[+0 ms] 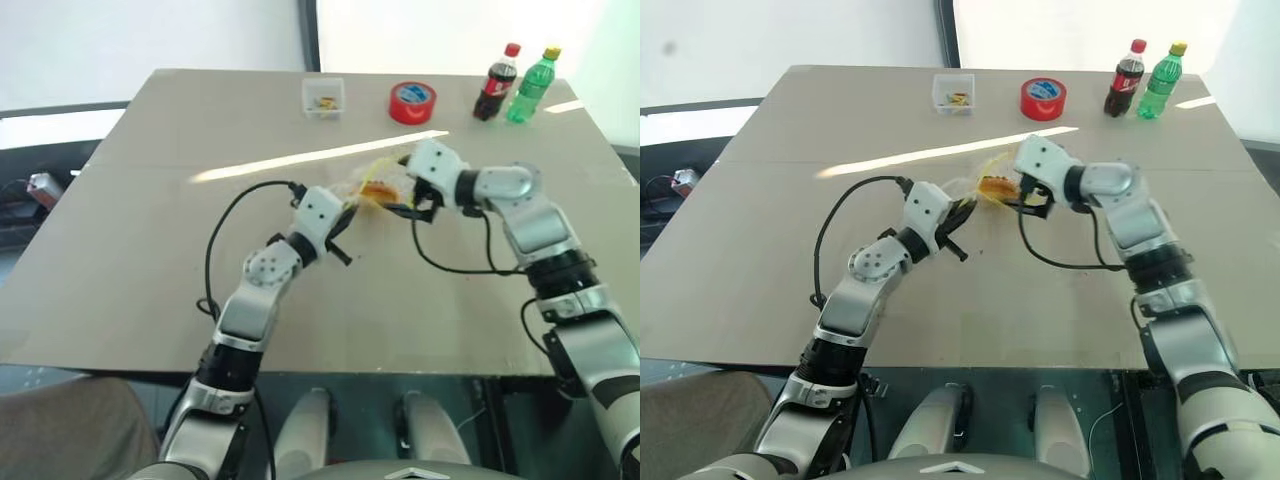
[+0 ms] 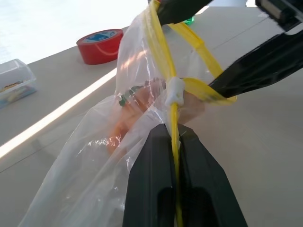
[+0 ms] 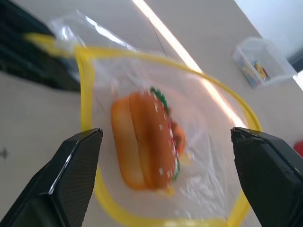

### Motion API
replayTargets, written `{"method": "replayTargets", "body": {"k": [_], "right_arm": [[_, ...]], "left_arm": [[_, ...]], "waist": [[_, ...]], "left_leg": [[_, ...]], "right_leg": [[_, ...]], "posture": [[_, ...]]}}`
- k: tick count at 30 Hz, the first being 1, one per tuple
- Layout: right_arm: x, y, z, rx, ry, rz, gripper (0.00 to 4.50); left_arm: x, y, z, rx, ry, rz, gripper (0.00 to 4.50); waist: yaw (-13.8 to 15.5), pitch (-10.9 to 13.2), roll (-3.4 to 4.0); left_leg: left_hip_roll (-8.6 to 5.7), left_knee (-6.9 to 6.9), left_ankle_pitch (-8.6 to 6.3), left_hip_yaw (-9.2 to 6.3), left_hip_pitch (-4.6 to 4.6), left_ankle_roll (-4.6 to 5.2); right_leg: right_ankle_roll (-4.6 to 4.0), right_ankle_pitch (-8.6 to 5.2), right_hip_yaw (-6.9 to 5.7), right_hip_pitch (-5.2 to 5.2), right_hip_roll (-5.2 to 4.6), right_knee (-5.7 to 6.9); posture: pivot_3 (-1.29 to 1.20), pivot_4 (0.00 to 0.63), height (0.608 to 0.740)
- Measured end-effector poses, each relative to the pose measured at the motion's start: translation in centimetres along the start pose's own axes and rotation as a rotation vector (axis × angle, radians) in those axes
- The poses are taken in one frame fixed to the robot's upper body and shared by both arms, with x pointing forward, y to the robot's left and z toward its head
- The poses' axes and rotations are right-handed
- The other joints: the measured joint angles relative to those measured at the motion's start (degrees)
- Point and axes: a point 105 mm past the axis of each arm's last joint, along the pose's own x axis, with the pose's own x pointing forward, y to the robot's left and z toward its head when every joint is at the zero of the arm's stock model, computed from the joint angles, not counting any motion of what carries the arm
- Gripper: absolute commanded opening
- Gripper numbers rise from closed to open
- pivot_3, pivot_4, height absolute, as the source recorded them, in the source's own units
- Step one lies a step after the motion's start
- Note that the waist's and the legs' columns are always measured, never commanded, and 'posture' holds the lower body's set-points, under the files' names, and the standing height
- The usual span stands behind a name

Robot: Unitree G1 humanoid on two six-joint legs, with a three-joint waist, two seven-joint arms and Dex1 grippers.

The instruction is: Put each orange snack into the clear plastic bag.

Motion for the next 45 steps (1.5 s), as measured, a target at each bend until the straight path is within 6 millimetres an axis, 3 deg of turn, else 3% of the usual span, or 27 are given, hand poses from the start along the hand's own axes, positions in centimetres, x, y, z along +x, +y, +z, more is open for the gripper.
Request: {"method": "replayTargets", "body": {"k": [4, 7, 10, 14, 16, 19, 24, 34, 39, 42, 45], "right_arm": [[-2.4, -0.8, -2.1, -0.024, 0.086, 0.027, 4.43], [-2.6, -0.9, -3.4, -0.078, 0.145, 0.034, 4.43], [-2.0, -1.1, -5.9, -0.137, 0.246, 0.016, 4.43], [0.1, -0.2, -6.6, -0.180, 0.255, 0.027, 4.43], [1.2, 0.1, -6.0, -0.187, 0.223, 0.024, 3.90], [2.1, 0.0, -4.8, -0.209, 0.177, 0.012, 2.74], [2.0, -0.5, -4.2, -0.219, 0.164, 0.003, 0.16], [0.1, -1.3, -3.0, -0.269, 0.164, 0.002, 0.07], [-4.1, -4.0, -1.5, -0.328, 0.217, -0.023, 0.07], [-7.1, -5.9, 1.3, -0.383, 0.232, -0.032, 0.07], [-8.6, -6.7, 3.0, -0.404, 0.218, -0.059, 0.07]], "left_arm": [[-0.2, 0.3, -0.1, -0.009, 0.001, 0.016, 0.00], [-0.1, 0.3, -0.1, -0.013, 0.000, 0.016, 0.00], [-0.2, 0.4, -0.2, -0.017, 0.002, 0.022, 0.00], [-0.2, 0.3, -0.4, -0.022, 0.008, 0.024, 0.00], [-0.3, 0.3, -0.5, -0.023, 0.013, 0.024, 0.00], [-0.3, 0.4, -0.6, -0.023, 0.019, 0.025, 0.00], [-0.5, 0.5, -0.9, -0.019, 0.031, 0.028, 0.00], [-0.4, 0.8, -0.4, 0.010, 0.027, 0.026, 0.00], [0.5, 2.1, 3.3, 0.103, -0.045, 0.014, 0.00], [1.1, 2.5, 6.4, 0.166, -0.107, -0.012, 0.00], [1.3, 2.3, 7.5, 0.182, -0.129, -0.035, 0.00]], "waist": [[-0.43, 0.00, 0.00], [-0.34, 0.00, 0.00], [-0.40, 0.00, 0.00], [-0.66, 0.00, 0.00], [-0.82, 0.00, 0.00], [-1.01, 0.00, 0.00], [-0.98, 0.00, 0.00], [-0.92, 0.04, 0.03], [-0.20, 0.09, 0.09], [-0.23, 0.13, 0.13], [-0.38, 0.11, 0.12]], "left_leg": [[0.04, 0.00, 0.00, 0.04, 0.02, 0.00], [0.03, 0.00, 0.00, 0.04, 0.03, 0.00], [0.02, 0.00, 0.00, 0.09, 0.03, 0.00], [0.04, -0.03, 0.01, 0.07, 0.02, -0.02], [0.03, -0.03, 0.01, 0.08, 0.02, -0.02], [0.02, -0.03, 0.01, 0.05, 0.02, -0.01], [0.01, -0.03, 0.00, 0.03, 0.02, -0.01], [0.01, -0.02, 0.00, 0.01, 0.00, -0.01], [0.00, -0.02, 0.00, 0.03, -0.03, -0.01], [0.01, -0.05, 0.00, 0.03, -0.08, -0.01], [0.05, -0.06, 0.00, 0.08, -0.05, -0.01]], "right_leg": [[0.00, 0.00, 0.02, -0.01, 0.01, 0.01], [0.00, 0.00, 0.01, 0.00, 0.01, 0.01], [0.00, 0.00, 0.05, 0.00, 0.00, 0.00], [0.00, 0.00, 0.05, -0.03, 0.01, 0.00], [0.00, 0.00, 0.07, -0.03, 0.00, 0.00], [0.00, 0.00, 0.06, -0.02, 0.00, 0.00], [0.00, 0.00, 0.05, -0.02, 0.00, -0.01], [0.00, 0.00, 0.03, -0.02, 0.00, 0.01], [0.01, 0.00, 0.03, -0.03, -0.01, -0.04], [0.01, -0.01, 0.02, -0.10, 0.00, -0.07], [0.01, -0.02, 0.03, -0.08, 0.01, -0.10]], "posture": [[0.00, 0.150, 0.740], [0.00, 0.150, 0.740], [0.00, 0.150, 0.740], [0.00, 0.150, 0.740], [0.00, 0.150, 0.740], [0.00, 0.150, 0.740], [0.00, 0.150, 0.740], [0.00, 0.150, 0.740], [0.00, 0.150, 0.740], [0.00, 0.150, 0.740], [0.00, 0.150, 0.740]]}}
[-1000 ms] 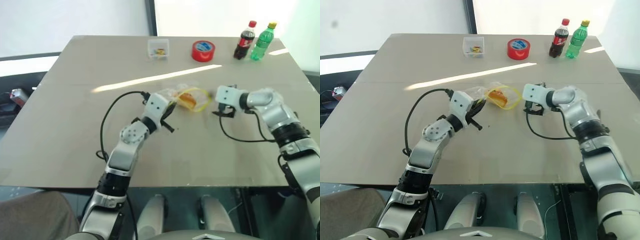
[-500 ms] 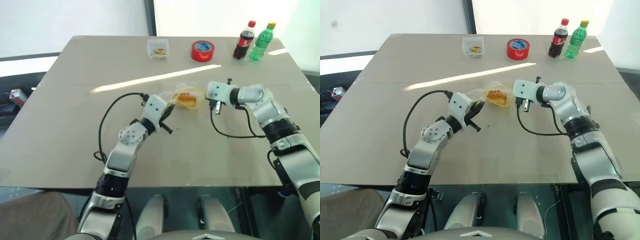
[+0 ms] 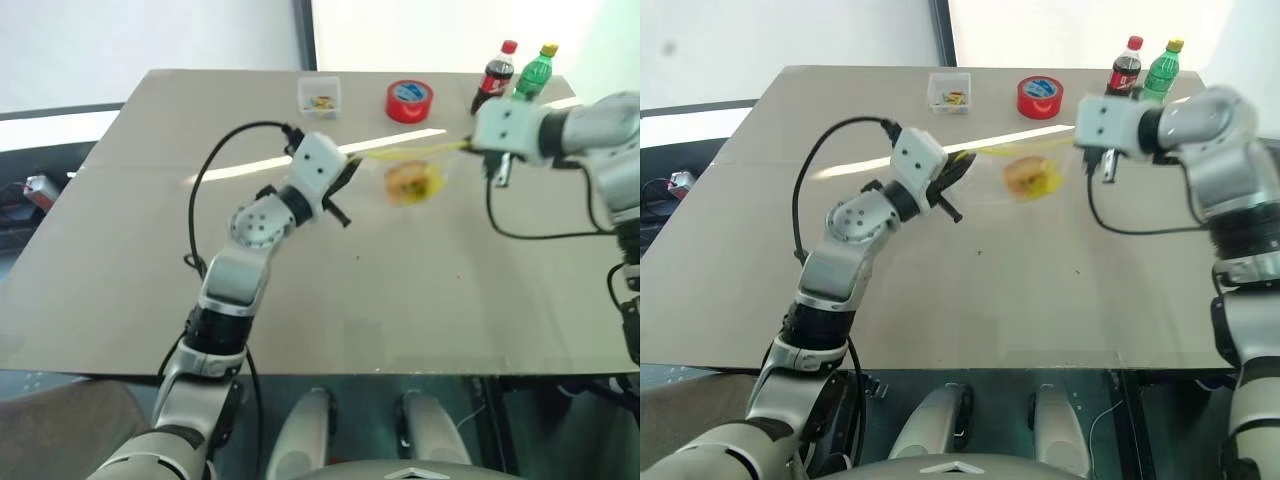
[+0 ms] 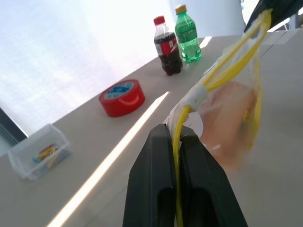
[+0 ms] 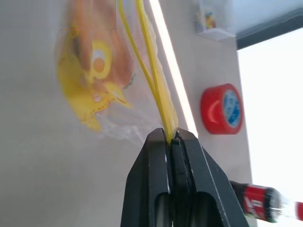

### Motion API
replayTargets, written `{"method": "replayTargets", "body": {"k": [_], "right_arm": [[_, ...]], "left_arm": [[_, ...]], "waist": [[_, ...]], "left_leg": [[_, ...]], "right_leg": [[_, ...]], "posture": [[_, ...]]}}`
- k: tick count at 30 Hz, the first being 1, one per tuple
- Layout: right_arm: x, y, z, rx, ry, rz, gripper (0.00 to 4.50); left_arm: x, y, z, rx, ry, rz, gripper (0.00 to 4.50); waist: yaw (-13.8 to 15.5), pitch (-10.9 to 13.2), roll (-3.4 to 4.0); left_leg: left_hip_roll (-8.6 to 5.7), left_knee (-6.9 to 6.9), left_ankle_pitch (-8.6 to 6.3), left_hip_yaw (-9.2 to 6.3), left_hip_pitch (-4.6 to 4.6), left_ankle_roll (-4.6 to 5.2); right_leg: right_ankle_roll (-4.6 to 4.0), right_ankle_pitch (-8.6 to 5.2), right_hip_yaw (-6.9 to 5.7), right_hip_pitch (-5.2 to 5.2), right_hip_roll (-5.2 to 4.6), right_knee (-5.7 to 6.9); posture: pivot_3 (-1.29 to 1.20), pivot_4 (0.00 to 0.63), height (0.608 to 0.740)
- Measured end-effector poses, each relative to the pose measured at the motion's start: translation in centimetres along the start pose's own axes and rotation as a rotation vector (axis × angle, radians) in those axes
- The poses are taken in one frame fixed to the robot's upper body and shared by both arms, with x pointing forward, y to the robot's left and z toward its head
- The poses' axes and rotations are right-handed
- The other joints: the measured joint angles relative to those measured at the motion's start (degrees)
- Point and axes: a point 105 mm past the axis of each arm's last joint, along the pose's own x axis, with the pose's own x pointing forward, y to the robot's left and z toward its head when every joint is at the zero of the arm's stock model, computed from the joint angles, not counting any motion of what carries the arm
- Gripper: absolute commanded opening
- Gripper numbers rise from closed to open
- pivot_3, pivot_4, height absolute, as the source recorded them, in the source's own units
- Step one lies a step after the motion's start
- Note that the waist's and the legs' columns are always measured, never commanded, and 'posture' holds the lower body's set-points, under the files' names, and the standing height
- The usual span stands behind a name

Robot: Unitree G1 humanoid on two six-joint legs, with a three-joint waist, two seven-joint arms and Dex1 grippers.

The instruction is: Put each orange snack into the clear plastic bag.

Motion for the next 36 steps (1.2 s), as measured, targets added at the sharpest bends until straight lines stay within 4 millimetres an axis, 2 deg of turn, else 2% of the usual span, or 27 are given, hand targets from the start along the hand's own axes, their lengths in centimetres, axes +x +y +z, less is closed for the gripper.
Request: {"method": "replayTargets", "body": {"k": [3, 4, 6, 9, 12, 15, 18, 21, 25, 31, 36], "right_arm": [[0.2, 0.3, -0.1, 0.005, -0.004, 0.009, 0.07], [0.3, 0.5, -0.1, 0.004, -0.005, 0.013, 0.61], [0.4, 1.0, -0.3, 0.007, -0.005, 0.026, 1.41], [0.7, 2.4, -0.5, 0.026, -0.012, 0.075, 2.93], [-0.2, 4.1, 0.0, 0.090, -0.039, 0.187, 2.93], [-1.1, 3.8, 2.0, 0.130, -0.121, 0.195, 2.93], [-1.0, 4.0, 4.0, 0.101, -0.186, 0.197, 2.93], [0.5, 5.2, 6.0, 0.055, -0.261, 0.210, 2.93], [2.6, 7.1, 7.3, -0.034, -0.308, 0.245, 2.93], [4.0, 7.8, 8.1, -0.156, -0.328, 0.241, 2.93], [4.5, 7.4, 8.4, -0.208, -0.340, 0.216, 2.93]], "left_arm": [[0.0, -0.7, -1.1, 0.049, 0.042, -0.045, 0.00], [-0.1, -1.1, -1.7, 0.055, 0.060, -0.059, 0.00], [0.0, -1.6, -2.4, 0.051, 0.078, -0.074, 0.00], [0.1, -1.9, -2.5, 0.040, 0.071, -0.077, 0.00], [-0.2, -2.1, -2.8, 0.044, 0.079, -0.080, 0.00], [-0.2, -2.3, -3.0, 0.065, 0.088, -0.092, 0.00], [-0.4, -2.0, -3.1, 0.100, 0.097, -0.094, 0.00], [-0.6, -2.0, -3.1, 0.207, 0.131, -0.131, 0.00], [-0.6, -2.1, -2.5, 0.283, 0.133, -0.159, 0.00], [-0.3, -2.2, -1.4, 0.346, 0.121, -0.190, 0.00], [-0.5, -2.1, -1.4, 0.386, 0.135, -0.196, 0.00]], "waist": [[-0.06, 0.00, 0.00], [0.00, 0.01, 0.01], [0.23, 0.01, 0.00], [0.41, 0.01, 0.00], [0.49, 0.02, 0.01], [0.19, 0.03, 0.03], [0.17, 0.03, 0.03], [0.22, 0.02, 0.03], [0.35, 0.03, 0.03], [0.36, 0.03, 0.03], [0.18, 0.03, 0.03]], "left_leg": [[-0.01, 0.00, 0.00, 0.05, 0.00, 0.00], [-0.01, 0.01, 0.00, 0.05, -0.01, 0.00], [-0.01, 0.01, 0.00, 0.04, -0.02, 0.00], [-0.01, 0.03, 0.00, 0.03, -0.08, 0.00], [-0.02, 0.03, 0.00, 0.00, -0.12, 0.01], [0.01, 0.03, 0.00, -0.02, -0.08, 0.01], [0.05, 0.03, 0.00, 0.00, -0.05, 0.01], [0.03, 0.04, 0.00, 0.02, -0.04, 0.01], [-0.02, 0.06, 0.00, 0.01, -0.09, 0.00], [-0.02, 0.06, 0.00, -0.02, -0.09, 0.00], [0.00, 0.06, 0.00, -0.01, -0.08, 0.00]], "right_leg": [[0.00, 0.00, 0.04, -0.01, -0.01, 0.02], [0.00, 0.00, 0.04, -0.02, -0.01, 0.03], [0.00, 0.00, 0.04, -0.02, -0.01, 0.02], [0.00, 0.00, 0.03, -0.04, -0.02, 0.01], [0.00, 0.00, 0.02, -0.06, -0.03, -0.01], [0.00, 0.00, 0.04, -0.08, -0.02, 0.03], [0.00, 0.00, 0.02, -0.08, 0.02, 0.07], [0.00, 0.00, 0.02, -0.07, 0.02, 0.11], [0.01, 0.01, 0.02, -0.08, -0.01, 0.08], [0.01, 0.01, -0.01, -0.08, 0.00, 0.09], [0.00, 0.00, 0.00, -0.08, 0.02, 0.09]], "posture": [[0.00, 0.150, 0.740], [0.00, 0.150, 0.740], [0.00, 0.150, 0.740], [0.00, 0.150, 0.740], [0.00, 0.150, 0.740], [0.00, 0.150, 0.740], [0.00, 0.150, 0.740], [0.00, 0.150, 0.740], [0.00, 0.150, 0.740], [0.00, 0.150, 0.740], [0.00, 0.150, 0.740]]}}
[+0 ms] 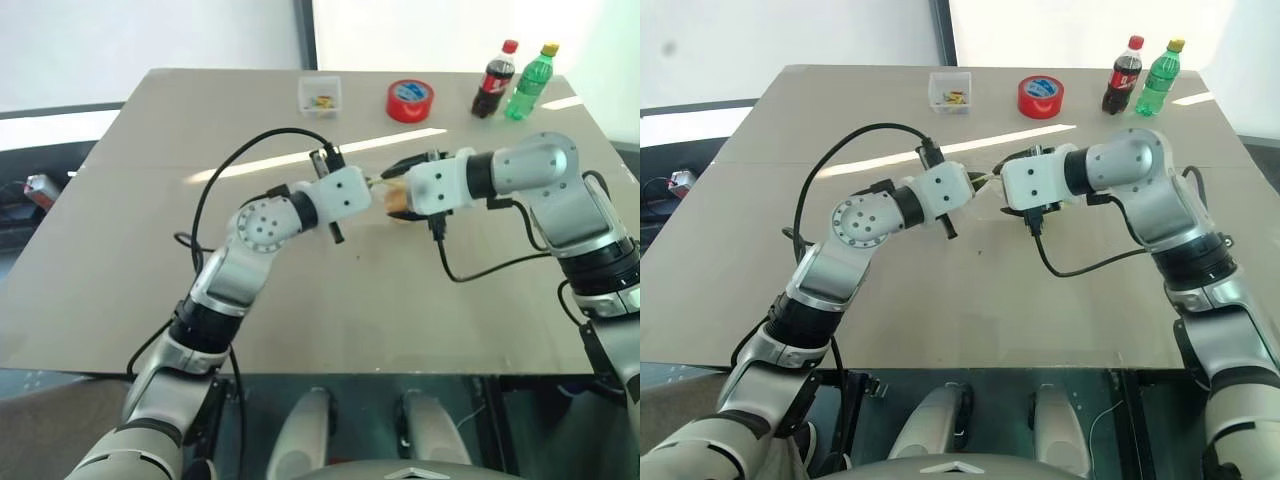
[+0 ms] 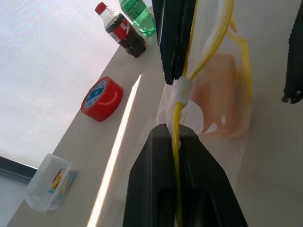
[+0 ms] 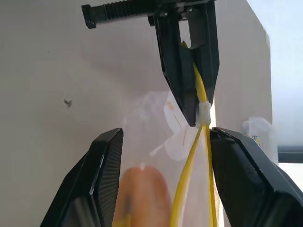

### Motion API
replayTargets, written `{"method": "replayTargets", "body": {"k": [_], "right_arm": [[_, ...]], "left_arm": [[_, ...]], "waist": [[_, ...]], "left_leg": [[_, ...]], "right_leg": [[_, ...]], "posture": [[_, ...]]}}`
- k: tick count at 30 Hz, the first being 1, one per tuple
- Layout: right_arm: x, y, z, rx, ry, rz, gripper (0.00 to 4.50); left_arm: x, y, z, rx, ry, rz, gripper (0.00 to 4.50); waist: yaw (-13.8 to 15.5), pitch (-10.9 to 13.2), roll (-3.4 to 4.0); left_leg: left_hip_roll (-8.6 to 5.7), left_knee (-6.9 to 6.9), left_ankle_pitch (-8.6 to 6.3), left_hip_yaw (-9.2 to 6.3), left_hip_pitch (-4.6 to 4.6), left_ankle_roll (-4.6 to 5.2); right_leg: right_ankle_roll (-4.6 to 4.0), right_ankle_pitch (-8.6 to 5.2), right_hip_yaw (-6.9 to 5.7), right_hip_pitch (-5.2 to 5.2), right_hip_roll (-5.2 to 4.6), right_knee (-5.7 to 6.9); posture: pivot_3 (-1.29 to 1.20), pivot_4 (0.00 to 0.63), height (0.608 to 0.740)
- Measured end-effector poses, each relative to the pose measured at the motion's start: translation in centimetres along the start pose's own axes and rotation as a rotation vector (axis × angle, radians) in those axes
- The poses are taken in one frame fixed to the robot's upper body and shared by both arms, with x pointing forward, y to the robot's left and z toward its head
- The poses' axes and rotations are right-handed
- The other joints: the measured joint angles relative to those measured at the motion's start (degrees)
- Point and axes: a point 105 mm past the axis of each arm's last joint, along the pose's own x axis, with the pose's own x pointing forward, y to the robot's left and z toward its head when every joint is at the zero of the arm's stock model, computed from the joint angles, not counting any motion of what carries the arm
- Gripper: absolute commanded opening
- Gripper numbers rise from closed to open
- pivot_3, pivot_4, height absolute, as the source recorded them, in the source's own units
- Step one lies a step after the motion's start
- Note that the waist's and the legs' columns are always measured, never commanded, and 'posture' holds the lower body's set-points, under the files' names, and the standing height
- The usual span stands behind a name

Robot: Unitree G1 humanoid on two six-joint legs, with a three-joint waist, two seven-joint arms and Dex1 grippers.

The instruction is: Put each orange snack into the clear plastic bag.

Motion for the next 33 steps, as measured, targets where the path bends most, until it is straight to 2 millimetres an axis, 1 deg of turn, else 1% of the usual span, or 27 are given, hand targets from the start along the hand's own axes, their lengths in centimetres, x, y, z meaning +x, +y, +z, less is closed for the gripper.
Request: {"method": "replayTargets", "body": {"k": [3, 4, 6, 7, 8, 9, 33], "right_arm": [[0.3, -0.5, 0.4, -0.030, -0.019, -0.021, 2.93], [0.4, -0.6, 0.5, -0.041, -0.023, -0.029, 2.40], [0.5, -1.0, 0.7, -0.051, -0.034, -0.042, 1.63], [0.6, -1.1, 0.9, -0.057, -0.040, -0.047, 1.11], [0.7, -1.2, 1.1, -0.061, -0.046, -0.052, 0.69], [0.7, -1.4, 1.2, -0.064, -0.051, -0.055, 0.06], [0.6, -1.6, 0.8, -0.098, -0.028, -0.064, 0.06]], "left_arm": [[-0.1, 0.0, -0.1, 0.015, 0.007, -0.003, 0.00], [-0.1, 0.0, -0.1, 0.016, 0.007, -0.004, 0.00], [-0.1, 0.0, 0.0, 0.019, 0.007, -0.005, 0.00], [-0.1, 0.0, 0.0, 0.020, 0.008, -0.005, 0.00], [-0.1, 0.0, 0.0, 0.021, 0.008, -0.005, 0.00], [-0.1, 0.0, 0.0, 0.022, 0.009, -0.004, 0.00], [0.0, 0.0, 0.0, 0.028, 0.009, -0.001, 0.00]], "waist": [[0.02, 0.00, 0.00], [0.03, 0.00, 0.00], [0.03, 0.00, 0.00], [0.04, 0.00, 0.00], [0.04, 0.00, 0.00], [0.03, 0.00, 0.00], [0.03, 0.00, 0.00]], "left_leg": [[0.00, 0.00, 0.00, -0.01, 0.00, 0.00], [0.00, 0.00, 0.00, 0.00, 0.00, 0.00], [0.00, 0.00, 0.00, 0.00, 0.00, 0.00], [0.00, 0.00, 0.00, -0.01, 0.00, 0.00], [0.00, 0.00, 0.00, -0.01, 0.00, 0.00], [0.00, 0.00, 0.00, -0.01, 0.00, 0.00], [0.00, 0.00, 0.00, 0.00, 0.00, 0.00]], "right_leg": [[0.00, 0.00, 0.00, 0.00, 0.00, 0.01], [0.00, 0.00, 0.00, 0.00, 0.00, 0.01], [0.00, 0.00, 0.00, 0.00, 0.00, 0.01], [0.00, 0.00, 0.00, 0.00, 0.00, 0.01], [0.00, 0.00, 0.00, 0.00, 0.00, 0.01], [0.00, 0.00, 0.00, 0.00, 0.00, 0.01], [0.00, 0.00, 0.00, 0.00, 0.00, 0.03]], "posture": [[0.00, 0.150, 0.740], [0.00, 0.150, 0.740], [0.00, 0.150, 0.740], [0.00, 0.150, 0.740], [0.00, 0.150, 0.740], [0.00, 0.150, 0.740], [0.00, 0.150, 0.740]]}}
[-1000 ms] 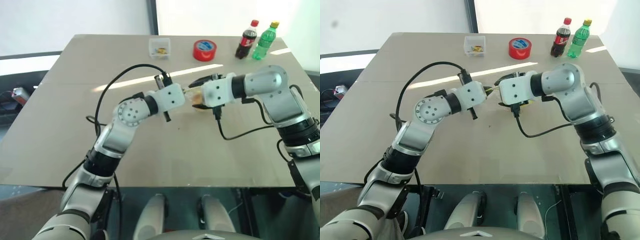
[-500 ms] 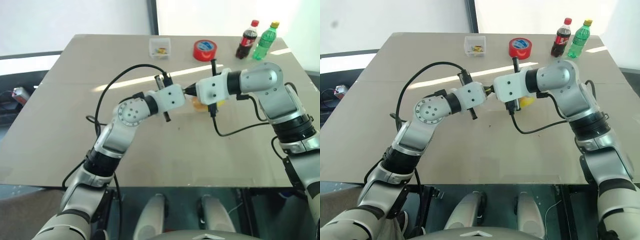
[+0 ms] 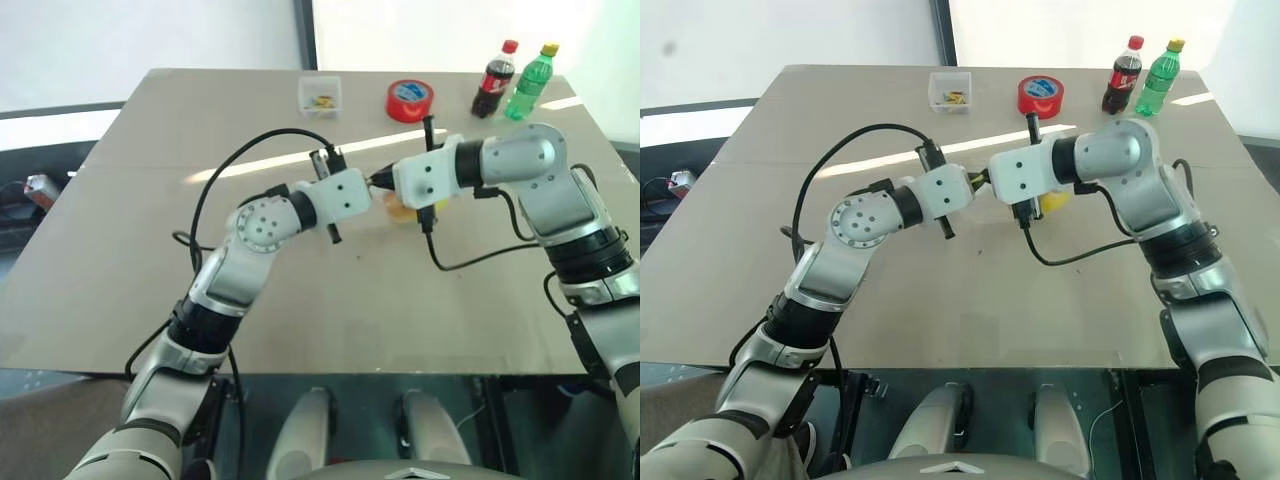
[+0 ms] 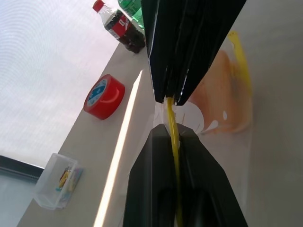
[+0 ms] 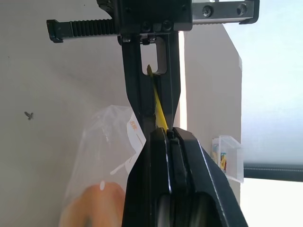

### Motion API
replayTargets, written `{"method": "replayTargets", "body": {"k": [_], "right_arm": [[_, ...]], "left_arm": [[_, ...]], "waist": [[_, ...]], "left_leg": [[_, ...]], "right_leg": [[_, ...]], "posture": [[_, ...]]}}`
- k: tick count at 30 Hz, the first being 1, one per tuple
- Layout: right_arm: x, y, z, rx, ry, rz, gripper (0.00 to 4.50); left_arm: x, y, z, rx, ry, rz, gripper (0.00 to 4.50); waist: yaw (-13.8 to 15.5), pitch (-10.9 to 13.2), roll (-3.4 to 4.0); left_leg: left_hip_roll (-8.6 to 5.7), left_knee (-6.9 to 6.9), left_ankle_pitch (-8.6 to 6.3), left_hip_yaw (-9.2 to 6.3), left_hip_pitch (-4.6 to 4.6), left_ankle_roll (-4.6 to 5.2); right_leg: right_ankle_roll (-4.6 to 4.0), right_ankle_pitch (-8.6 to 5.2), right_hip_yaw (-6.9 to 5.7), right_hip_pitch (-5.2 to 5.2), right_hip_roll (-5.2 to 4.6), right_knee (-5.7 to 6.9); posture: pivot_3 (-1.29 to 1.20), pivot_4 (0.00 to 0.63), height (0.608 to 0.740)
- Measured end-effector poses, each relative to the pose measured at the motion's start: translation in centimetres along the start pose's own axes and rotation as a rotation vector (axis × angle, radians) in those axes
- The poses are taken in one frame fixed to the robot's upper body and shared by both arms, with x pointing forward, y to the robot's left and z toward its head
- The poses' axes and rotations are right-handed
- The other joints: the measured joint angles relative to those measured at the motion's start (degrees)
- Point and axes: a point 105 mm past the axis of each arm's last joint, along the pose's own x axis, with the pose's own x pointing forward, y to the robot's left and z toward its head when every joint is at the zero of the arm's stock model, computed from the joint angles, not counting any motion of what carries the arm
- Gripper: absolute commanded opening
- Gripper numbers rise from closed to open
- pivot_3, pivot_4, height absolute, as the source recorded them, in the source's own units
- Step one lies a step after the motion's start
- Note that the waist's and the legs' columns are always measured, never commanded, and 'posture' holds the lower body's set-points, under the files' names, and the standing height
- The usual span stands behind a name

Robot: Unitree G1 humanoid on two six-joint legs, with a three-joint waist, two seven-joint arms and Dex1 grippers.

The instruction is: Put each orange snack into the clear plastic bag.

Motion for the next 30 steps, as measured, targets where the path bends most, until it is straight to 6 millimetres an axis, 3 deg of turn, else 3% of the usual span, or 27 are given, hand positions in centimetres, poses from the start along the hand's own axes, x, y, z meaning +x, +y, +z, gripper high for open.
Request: {"method": "replayTargets", "body": {"k": [6, 9, 18, 23, 30], "right_arm": [[0.00, -0.08, -0.05, 0.002, 0.001, -0.007, 0.06], [-0.10, 0.00, -0.47, 0.009, 0.018, -0.003, 1.24], [-0.11, 0.07, -0.85, 0.014, 0.037, 0.000, 1.24], [-0.11, 0.06, -0.84, 0.014, 0.036, -0.001, 0.04], [-0.17, 0.00, -0.83, 0.016, 0.037, -0.004, 0.04]], "left_arm": [[0.01, 0.00, 0.02, 0.001, -0.001, 0.001, 0.00], [0.00, 0.00, 0.02, 0.002, -0.002, 0.001, 0.00], [0.02, -0.01, 0.11, 0.006, -0.007, 0.001, 0.00], [0.02, 0.01, 0.07, 0.011, -0.004, 0.002, 0.00], [0.04, 0.00, 0.10, 0.012, -0.005, 0.003, 0.00]], "waist": [[0.00, 0.00, 0.00], [0.02, 0.00, 0.00], [0.00, 0.00, 0.00], [0.00, 0.00, 0.00], [0.00, 0.00, 0.00]], "left_leg": [[0.00, 0.00, 0.00, 0.00, 0.00, 0.00], [0.00, 0.00, 0.00, 0.00, 0.00, 0.00], [0.00, 0.00, 0.00, 0.01, 0.00, 0.00], [0.00, 0.00, 0.00, 0.01, 0.00, 0.00], [0.00, 0.00, 0.00, 0.00, 0.00, 0.00]], "right_leg": [[0.00, 0.00, 0.00, 0.00, 0.00, 0.00], [0.00, 0.00, 0.00, 0.00, 0.00, 0.00], [0.00, 0.00, 0.00, 0.00, 0.00, 0.00], [0.00, 0.00, 0.00, 0.00, 0.00, 0.01], [0.00, 0.00, 0.00, 0.00, 0.00, 0.00]], "posture": [[0.00, 0.150, 0.740], [0.00, 0.150, 0.740], [0.00, 0.150, 0.740], [0.00, 0.150, 0.740], [0.00, 0.150, 0.740]]}}
